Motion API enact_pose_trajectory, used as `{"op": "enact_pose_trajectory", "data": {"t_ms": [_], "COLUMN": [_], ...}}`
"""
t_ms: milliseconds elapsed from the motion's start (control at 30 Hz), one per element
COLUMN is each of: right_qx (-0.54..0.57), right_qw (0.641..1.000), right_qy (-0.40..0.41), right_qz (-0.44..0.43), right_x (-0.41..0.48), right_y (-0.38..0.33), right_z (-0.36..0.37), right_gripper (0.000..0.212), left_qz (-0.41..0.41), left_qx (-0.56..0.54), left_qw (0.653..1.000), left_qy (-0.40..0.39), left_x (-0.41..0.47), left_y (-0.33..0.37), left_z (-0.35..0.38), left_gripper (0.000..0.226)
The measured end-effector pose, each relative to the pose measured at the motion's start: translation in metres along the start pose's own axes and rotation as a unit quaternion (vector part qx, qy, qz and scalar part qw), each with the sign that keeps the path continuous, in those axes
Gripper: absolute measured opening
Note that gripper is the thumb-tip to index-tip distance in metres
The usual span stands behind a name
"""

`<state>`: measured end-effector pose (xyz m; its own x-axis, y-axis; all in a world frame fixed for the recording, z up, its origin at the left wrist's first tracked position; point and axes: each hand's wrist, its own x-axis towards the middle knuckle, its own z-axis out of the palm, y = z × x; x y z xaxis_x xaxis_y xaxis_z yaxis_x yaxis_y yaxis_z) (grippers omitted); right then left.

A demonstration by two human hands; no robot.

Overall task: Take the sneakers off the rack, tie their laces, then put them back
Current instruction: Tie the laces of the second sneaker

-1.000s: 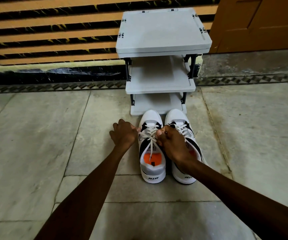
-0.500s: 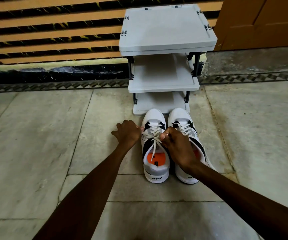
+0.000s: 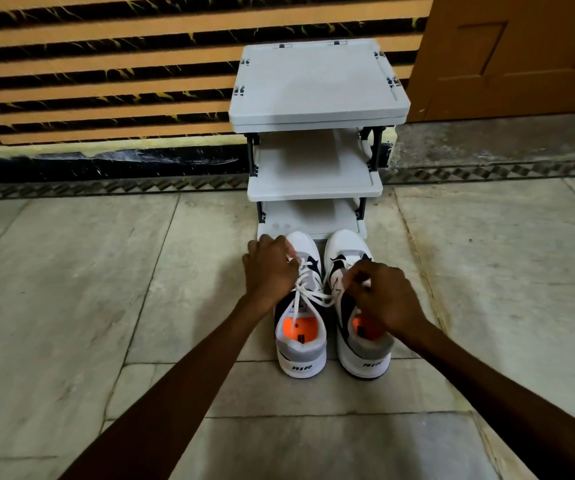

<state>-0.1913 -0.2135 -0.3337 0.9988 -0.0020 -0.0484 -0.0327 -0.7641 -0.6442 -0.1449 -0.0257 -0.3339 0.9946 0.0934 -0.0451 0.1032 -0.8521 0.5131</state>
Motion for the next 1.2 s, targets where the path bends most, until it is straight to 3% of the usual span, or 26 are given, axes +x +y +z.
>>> {"op": "enact_pose_trajectory", "data": {"t_ms": [100,233,400,500,600,733,900,1033,1200], "right_qx": [-0.11,-0.076,-0.026,-0.008,-0.011,-0.042,-0.095,-0.122,-0.252], "right_qw": [0.993,0.992,0.996,0.997,0.996,0.996,0.995,0.992,0.967], "right_qy": [-0.014,-0.054,-0.03,-0.03,-0.037,-0.044,-0.036,-0.03,-0.027], "right_qz": [0.044,0.085,0.076,0.067,0.076,0.062,0.024,-0.012,-0.009], "right_x": [0.002,-0.003,-0.001,0.004,0.005,0.004,0.005,0.005,0.004], "right_y": [0.022,0.045,0.047,0.045,0.04,0.038,0.035,0.031,0.034], "right_z": [-0.015,-0.025,-0.031,-0.034,-0.034,-0.033,-0.037,-0.035,-0.035], "right_gripper": [0.016,0.034,0.014,0.003,0.007,0.017,0.016,0.021,0.035], "left_qz": [0.061,0.079,0.08,0.079,0.106,0.165,0.166,0.174,0.222], "left_qx": [-0.089,-0.052,-0.043,-0.081,-0.08,-0.015,0.062,0.099,0.27], "left_qw": [0.992,0.983,0.981,0.98,0.98,0.978,0.98,0.971,0.931], "left_qy": [-0.062,-0.156,-0.17,-0.164,-0.148,-0.13,-0.092,-0.131,-0.105], "left_x": [-0.005,-0.021,-0.033,-0.031,-0.03,-0.031,-0.03,-0.023,-0.02], "left_y": [0.023,0.046,0.057,0.058,0.058,0.055,0.056,0.053,0.054], "left_z": [0.004,0.017,0.035,0.044,0.046,0.051,0.052,0.054,0.048], "left_gripper": [0.012,0.006,0.026,0.017,0.026,0.025,0.013,0.025,0.049]}}
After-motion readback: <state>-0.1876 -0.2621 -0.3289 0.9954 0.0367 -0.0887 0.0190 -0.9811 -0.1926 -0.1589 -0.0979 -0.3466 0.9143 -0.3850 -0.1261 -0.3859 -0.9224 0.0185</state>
